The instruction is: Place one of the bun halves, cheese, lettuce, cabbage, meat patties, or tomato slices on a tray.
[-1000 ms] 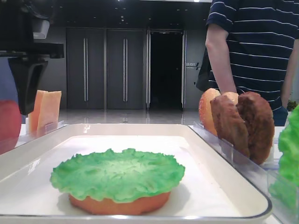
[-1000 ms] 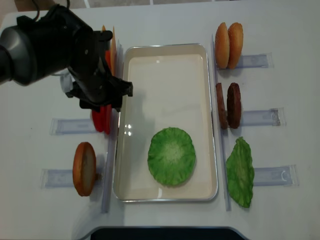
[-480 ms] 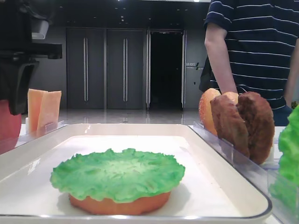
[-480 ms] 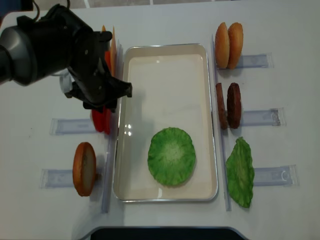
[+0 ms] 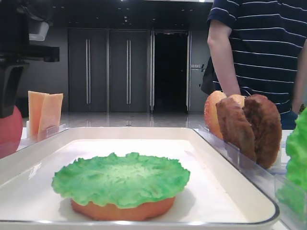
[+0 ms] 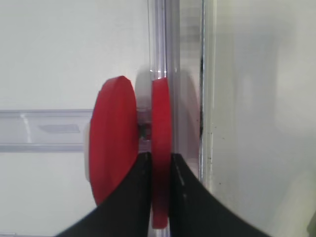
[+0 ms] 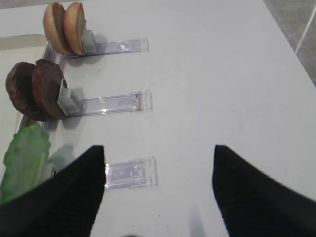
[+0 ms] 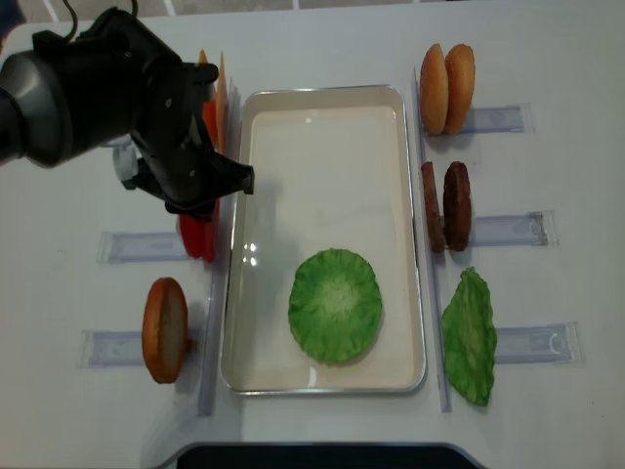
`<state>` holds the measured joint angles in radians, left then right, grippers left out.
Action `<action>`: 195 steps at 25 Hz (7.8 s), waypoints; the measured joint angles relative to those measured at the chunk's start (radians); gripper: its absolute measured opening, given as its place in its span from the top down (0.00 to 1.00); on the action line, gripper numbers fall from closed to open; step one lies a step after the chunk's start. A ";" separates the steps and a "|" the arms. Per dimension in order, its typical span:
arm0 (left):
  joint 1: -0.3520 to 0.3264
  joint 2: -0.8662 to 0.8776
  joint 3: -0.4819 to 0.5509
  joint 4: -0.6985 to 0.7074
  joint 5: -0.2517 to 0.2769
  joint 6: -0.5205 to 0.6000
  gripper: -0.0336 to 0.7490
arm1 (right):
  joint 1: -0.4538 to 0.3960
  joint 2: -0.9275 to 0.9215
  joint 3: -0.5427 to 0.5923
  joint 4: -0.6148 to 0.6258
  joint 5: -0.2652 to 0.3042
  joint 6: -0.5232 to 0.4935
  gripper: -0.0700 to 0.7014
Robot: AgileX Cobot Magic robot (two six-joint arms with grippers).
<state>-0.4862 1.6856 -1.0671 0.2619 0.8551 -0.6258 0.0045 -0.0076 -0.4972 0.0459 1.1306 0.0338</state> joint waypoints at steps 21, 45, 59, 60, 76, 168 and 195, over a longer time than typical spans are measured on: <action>-0.003 -0.047 -0.001 -0.031 0.049 0.000 0.88 | 0.000 0.000 0.000 0.000 0.000 0.000 0.30; -0.095 -0.182 -0.001 -0.133 0.124 0.015 0.88 | 0.000 0.000 0.000 0.000 0.000 0.000 0.30; -0.128 -0.205 0.094 -0.376 -0.037 0.142 0.89 | 0.000 0.000 0.000 0.000 0.000 0.000 0.30; -0.128 -0.205 0.104 -0.387 -0.044 0.150 0.89 | 0.000 0.000 0.000 0.000 0.000 0.000 0.30; -0.130 -0.205 0.176 -0.758 -0.202 0.474 0.89 | 0.000 0.000 0.000 0.000 0.000 0.000 0.30; -0.174 -0.036 0.161 -0.756 -0.256 0.518 0.62 | 0.000 0.000 0.000 0.000 0.000 0.000 0.30; -0.037 -0.057 0.000 -0.440 -0.079 0.399 0.62 | 0.000 0.000 0.000 0.000 0.000 0.000 0.30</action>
<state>-0.5236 1.6289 -1.0667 -0.1785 0.7760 -0.2264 0.0045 -0.0076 -0.4972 0.0459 1.1306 0.0338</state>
